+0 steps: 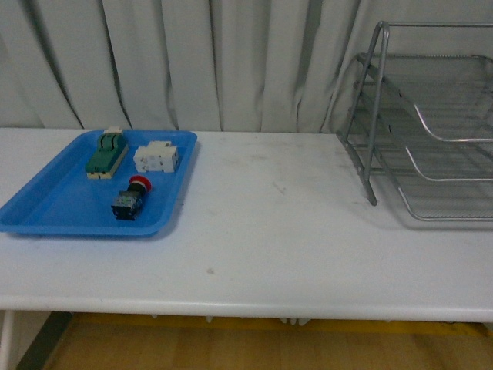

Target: Place button on rack with both arms

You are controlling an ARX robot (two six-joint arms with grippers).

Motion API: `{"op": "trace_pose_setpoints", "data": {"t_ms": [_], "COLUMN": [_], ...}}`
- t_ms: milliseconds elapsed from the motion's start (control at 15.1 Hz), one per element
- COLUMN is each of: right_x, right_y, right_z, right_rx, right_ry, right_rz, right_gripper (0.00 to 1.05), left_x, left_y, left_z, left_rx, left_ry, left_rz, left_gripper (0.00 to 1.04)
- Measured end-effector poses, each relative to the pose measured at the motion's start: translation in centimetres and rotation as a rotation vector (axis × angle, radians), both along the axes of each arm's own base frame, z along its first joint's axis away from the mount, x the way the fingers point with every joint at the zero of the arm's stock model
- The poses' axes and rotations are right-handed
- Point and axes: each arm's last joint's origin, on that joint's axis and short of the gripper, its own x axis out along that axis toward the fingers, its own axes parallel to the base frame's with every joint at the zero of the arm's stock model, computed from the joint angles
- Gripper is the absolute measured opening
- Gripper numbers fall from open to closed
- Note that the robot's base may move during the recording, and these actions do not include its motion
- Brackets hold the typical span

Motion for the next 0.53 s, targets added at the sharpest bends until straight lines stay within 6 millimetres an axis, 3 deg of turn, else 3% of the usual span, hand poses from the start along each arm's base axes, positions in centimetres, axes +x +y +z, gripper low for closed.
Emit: {"op": "trace_pose_setpoints", "data": {"t_ms": [531], "right_x": [0.00], "right_y": [0.00], "right_z": [0.00], "right_rx": [0.000], "right_ry": [0.000], "right_rz": [0.000], "right_gripper": [0.98], "left_x": [0.00], "left_y": [0.00], "left_z": [0.01], "left_rx": [0.000], "left_ry": [0.000], "left_rz": [0.000], "left_gripper": [0.98]}}
